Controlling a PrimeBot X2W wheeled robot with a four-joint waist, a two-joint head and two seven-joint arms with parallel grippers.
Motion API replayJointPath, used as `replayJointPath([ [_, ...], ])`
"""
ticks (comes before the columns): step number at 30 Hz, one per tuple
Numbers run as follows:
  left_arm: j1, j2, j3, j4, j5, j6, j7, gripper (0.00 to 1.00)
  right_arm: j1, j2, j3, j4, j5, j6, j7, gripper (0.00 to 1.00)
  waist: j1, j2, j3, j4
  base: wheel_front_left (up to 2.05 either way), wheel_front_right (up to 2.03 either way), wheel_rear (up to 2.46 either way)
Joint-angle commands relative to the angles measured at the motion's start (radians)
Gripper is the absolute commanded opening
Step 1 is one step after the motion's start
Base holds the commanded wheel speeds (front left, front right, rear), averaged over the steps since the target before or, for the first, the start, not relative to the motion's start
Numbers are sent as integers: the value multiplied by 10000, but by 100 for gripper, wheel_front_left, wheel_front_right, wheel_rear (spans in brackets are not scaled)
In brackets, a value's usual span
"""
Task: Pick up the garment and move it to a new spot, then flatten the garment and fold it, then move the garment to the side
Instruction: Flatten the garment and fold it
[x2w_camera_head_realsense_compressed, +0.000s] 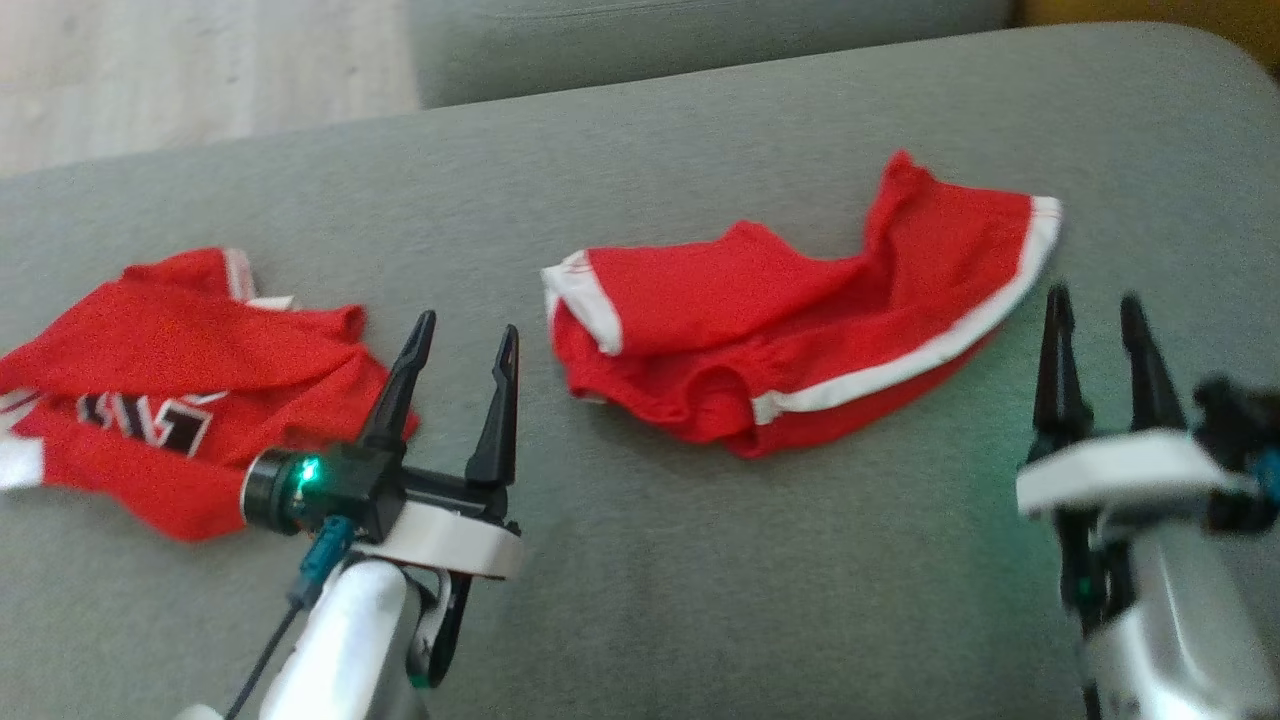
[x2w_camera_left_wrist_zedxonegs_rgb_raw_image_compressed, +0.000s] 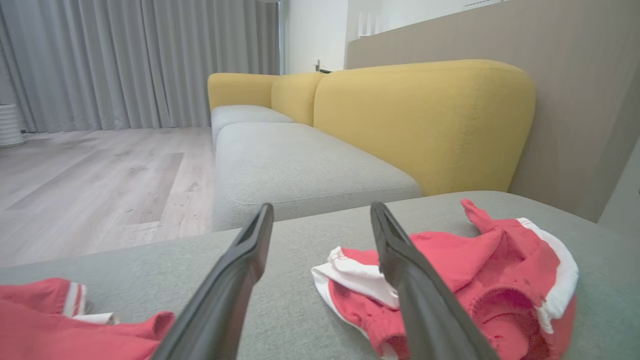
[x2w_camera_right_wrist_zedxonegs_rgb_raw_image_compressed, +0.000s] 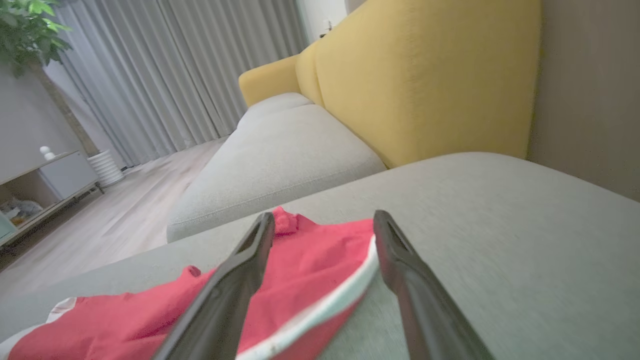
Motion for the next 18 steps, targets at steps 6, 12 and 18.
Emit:
replayJointPath([
  [6, -1019, 498, 529, -23, -298, -406, 259, 100, 1558, 32, 845, -1481, 331, -7, -254, 100, 1, 0, -24, -1067, 0, 0, 0],
  [12, -2299, 1185, 321, 369, -1083, -1127, 2148, 100, 1679, 33, 956, -1985, 602, -7, -295, 100, 1, 0, 279, -1694, 0, 0, 0],
  [18, -3973, 2170, -836, 947, -3055, -1291, 5140, 100, 1456, 33, 1107, -2245, 733, -7, -306, 100, 1, 0, 780, -2124, 0, 0, 0],
])
